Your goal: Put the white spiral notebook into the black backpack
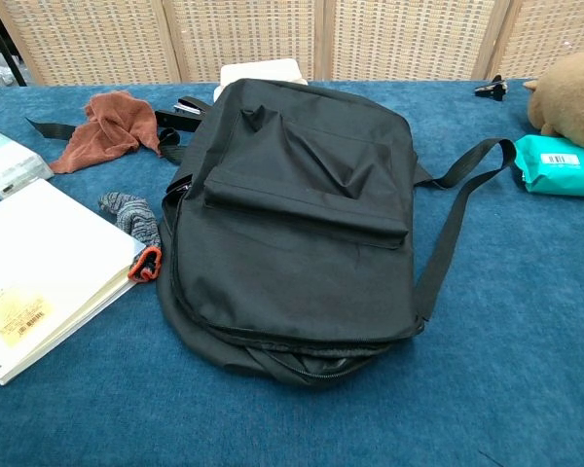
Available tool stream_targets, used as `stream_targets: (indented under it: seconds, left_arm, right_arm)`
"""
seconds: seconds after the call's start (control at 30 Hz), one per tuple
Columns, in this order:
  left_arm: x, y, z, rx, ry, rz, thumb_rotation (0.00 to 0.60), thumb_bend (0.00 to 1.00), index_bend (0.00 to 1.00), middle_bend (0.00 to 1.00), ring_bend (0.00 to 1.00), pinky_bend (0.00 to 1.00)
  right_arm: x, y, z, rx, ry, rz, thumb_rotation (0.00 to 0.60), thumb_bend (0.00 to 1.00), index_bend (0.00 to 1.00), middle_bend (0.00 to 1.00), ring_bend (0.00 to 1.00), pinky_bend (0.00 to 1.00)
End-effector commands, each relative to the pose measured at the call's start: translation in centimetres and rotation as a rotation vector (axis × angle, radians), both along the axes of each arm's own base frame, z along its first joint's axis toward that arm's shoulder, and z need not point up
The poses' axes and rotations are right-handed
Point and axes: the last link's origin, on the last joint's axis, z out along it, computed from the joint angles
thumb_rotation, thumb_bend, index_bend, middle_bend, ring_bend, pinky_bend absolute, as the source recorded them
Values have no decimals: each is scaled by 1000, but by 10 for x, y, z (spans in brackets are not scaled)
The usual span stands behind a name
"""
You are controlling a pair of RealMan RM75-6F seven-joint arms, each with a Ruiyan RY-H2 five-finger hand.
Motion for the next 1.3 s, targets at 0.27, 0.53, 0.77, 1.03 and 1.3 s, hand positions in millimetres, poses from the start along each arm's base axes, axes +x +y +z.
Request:
stream_targets:
  seconds: [0.27,0.53,0.77,1.03,1.3]
  left_arm:
    - [12,0,-28,-49,36,-43,600,254,0,0,0,0]
    - [19,2,-48,-73,56,-71,600,254,0,0,0,0]
    - [20,5,-59,-88,77,-75,600,254,0,0,0,0]
    - [21,12,-63,-84,97,-77,600,259,0,0,0,0]
    - [21,19,-64,-69,122,-77,600,429,0,0,0,0]
  right_arm:
    - [0,1,4,2,-23,-1,600,0,0,0,0,0]
    - [-1,1,6,2,-32,-3,600,0,0,0,0,0]
    - [-1,1,7,5,-36,-6,600,0,0,0,0,0]
    - [-1,1,8,2,-40,-8,600,0,0,0,0,0]
    - [-2,1,8,5,-45,-11,600,0,0,0,0,0]
